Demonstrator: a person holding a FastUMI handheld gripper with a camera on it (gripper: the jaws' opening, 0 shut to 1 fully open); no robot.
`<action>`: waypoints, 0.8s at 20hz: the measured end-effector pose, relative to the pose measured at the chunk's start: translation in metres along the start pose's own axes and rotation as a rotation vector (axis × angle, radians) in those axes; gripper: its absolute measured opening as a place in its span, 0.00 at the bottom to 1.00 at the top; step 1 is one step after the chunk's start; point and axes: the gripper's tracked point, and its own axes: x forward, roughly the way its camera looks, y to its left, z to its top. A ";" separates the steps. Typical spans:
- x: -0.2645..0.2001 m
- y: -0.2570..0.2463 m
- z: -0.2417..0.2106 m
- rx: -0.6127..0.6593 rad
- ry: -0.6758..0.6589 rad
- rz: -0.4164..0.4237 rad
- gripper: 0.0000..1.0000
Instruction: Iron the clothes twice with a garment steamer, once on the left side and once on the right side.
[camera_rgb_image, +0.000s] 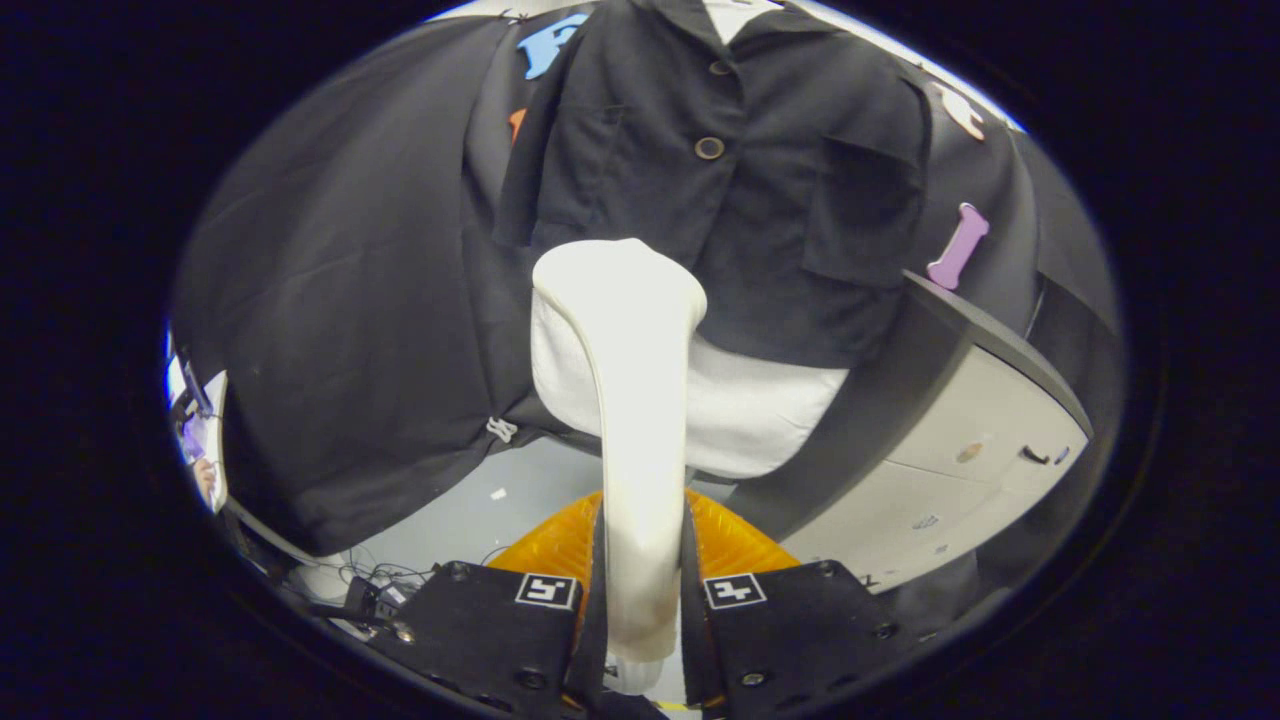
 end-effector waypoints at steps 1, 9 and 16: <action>-0.014 -0.007 -0.010 0.021 0.003 -0.013 0.33; -0.150 -0.114 -0.093 0.169 0.091 -0.153 0.33; -0.221 -0.204 -0.135 0.315 0.107 -0.214 0.33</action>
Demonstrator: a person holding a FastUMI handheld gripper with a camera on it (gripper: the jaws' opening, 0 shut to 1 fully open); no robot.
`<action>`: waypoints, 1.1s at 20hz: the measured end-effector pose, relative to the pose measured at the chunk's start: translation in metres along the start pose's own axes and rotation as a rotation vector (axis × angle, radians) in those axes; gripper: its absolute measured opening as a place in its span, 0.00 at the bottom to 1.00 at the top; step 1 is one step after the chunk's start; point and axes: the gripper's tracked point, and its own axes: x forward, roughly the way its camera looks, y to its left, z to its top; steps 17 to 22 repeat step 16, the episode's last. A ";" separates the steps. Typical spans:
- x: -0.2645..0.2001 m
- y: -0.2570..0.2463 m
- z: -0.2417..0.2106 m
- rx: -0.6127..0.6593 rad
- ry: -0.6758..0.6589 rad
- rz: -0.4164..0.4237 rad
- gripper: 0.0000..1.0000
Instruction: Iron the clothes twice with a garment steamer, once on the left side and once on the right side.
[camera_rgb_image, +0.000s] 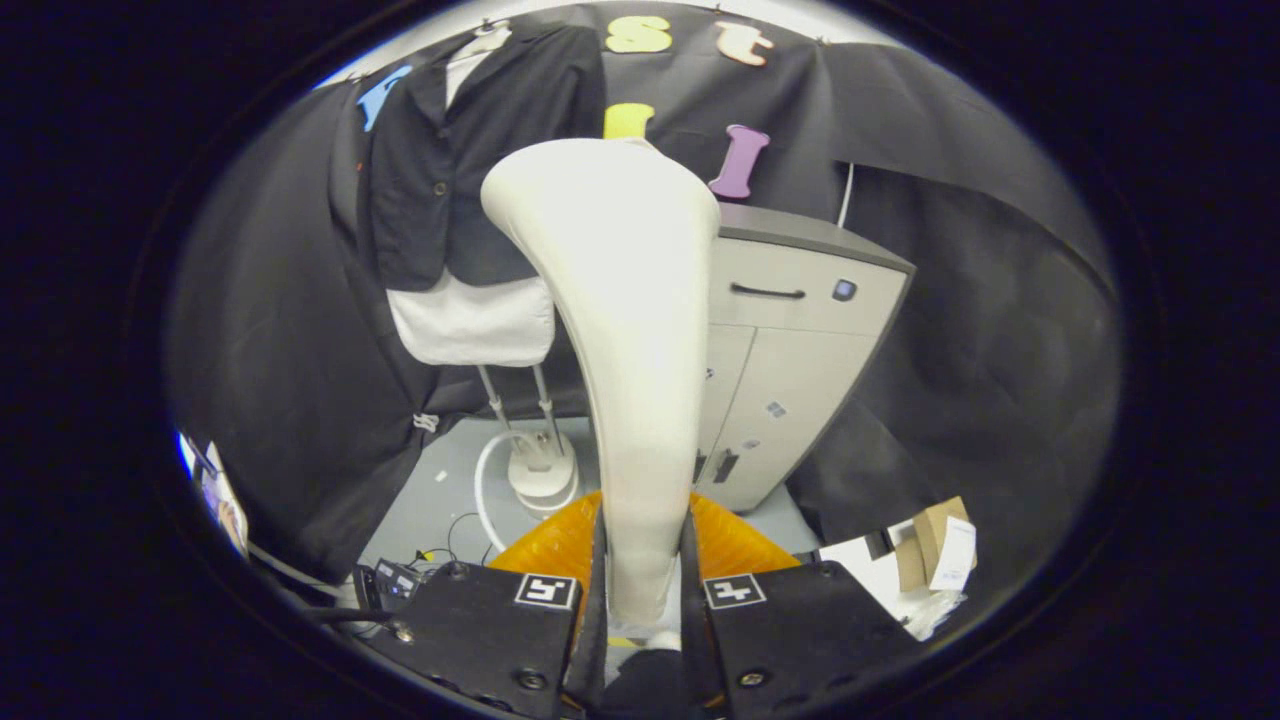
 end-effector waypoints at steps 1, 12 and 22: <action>-0.001 -0.013 -0.004 0.006 0.013 0.009 0.33; 0.004 -0.113 -0.040 0.054 0.082 0.061 0.33; 0.005 -0.112 -0.051 0.074 0.099 0.081 0.33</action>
